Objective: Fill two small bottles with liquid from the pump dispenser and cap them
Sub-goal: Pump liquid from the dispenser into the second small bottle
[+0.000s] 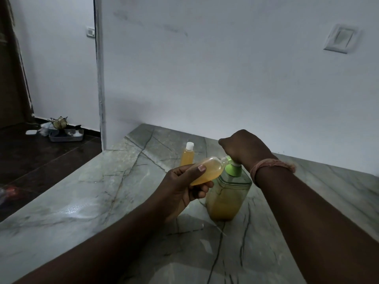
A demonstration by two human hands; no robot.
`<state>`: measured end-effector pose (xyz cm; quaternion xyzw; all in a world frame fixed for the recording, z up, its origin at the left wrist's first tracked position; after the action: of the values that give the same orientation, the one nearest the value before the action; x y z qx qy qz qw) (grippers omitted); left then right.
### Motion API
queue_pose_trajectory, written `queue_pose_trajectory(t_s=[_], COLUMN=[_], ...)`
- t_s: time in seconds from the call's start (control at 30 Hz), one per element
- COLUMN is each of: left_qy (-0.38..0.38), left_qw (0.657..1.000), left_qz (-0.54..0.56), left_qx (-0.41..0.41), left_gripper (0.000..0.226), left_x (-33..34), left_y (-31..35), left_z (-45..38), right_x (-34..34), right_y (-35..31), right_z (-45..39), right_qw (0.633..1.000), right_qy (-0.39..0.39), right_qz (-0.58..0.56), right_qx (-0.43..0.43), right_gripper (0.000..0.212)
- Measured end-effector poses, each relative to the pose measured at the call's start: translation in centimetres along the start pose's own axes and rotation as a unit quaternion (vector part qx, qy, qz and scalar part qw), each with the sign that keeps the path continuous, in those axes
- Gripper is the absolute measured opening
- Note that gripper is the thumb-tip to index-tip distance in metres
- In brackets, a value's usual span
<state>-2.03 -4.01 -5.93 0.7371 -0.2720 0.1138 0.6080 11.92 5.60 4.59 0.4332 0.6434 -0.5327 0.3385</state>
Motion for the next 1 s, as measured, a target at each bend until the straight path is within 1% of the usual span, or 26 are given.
queue_pose_trajectory(t_s=[0.1,0.2,0.27,0.37,0.47,0.57,0.7,0.77,0.83,0.9,1.0], left_qy=[0.0,-0.006,-0.005,-0.001,-0.001,-0.003,-0.008,-0.011,-0.008,-0.006,-0.007], left_qw=[1.0,1.0,1.0,1.0,1.0,1.0,1.0,1.0,1.0,1.0,1.0], left_qz=[-0.001,-0.004,-0.008,-0.013,-0.014,-0.022,-0.018,-0.016,-0.017,-0.017,-0.023], left_qx=[0.0,0.001,-0.002,-0.002,-0.002,-0.005,-0.004,-0.005,-0.003,-0.004,-0.003], left_gripper=[0.025,0.022,0.021,0.023,0.023,0.024,0.027,0.024,0.021,0.02,0.023], left_x=[0.0,0.3,0.2,-0.1,-0.2,0.0,0.1,0.0,-0.1,-0.1,0.0], left_y=[0.1,0.2,0.2,0.1,-0.1,0.0,0.1,0.0,-0.1,-0.2,-0.2], left_z=[0.1,0.2,0.2,0.1,0.1,0.2,0.2,0.2,0.0,-0.1,-0.1], right_x=[-0.3,-1.0,-1.2,-0.7,-0.1,-0.6,-1.0,-0.9,-0.5,-0.3,-0.7], right_y=[-0.2,-1.1,-1.6,-1.0,-0.2,-0.2,-1.0,-0.8,-0.3,-0.1,-0.4], right_z=[0.3,0.4,0.4,0.3,0.6,0.8,0.5,0.4,0.5,0.6,0.9], right_qw=[1.0,0.997,0.995,0.998,1.0,1.0,0.998,0.998,0.999,1.0,1.0], right_qy=[-0.009,-0.014,-0.009,0.014,0.012,0.011,-0.012,0.003,0.022,0.018,0.005], right_qz=[0.018,0.075,0.093,0.051,0.008,0.022,0.063,0.05,0.014,-0.007,0.015], right_qx=[-0.002,-0.021,-0.034,-0.031,-0.018,-0.017,-0.029,-0.03,-0.022,-0.012,-0.009], right_gripper=[0.021,0.02,0.021,0.024,0.027,0.027,0.024,0.026,0.028,0.027,0.025])
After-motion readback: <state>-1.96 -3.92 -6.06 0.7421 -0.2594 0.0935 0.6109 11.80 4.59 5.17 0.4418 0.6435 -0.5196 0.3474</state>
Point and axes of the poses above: each hand's wrist, its own z-axis away from the middle knuckle, its own x-axis out of the palm, y = z × x, the point moved 4 cm from there along -z, towards the middle knuckle, and after that the axes turned 1 degree about z, right-handed, at the moved point
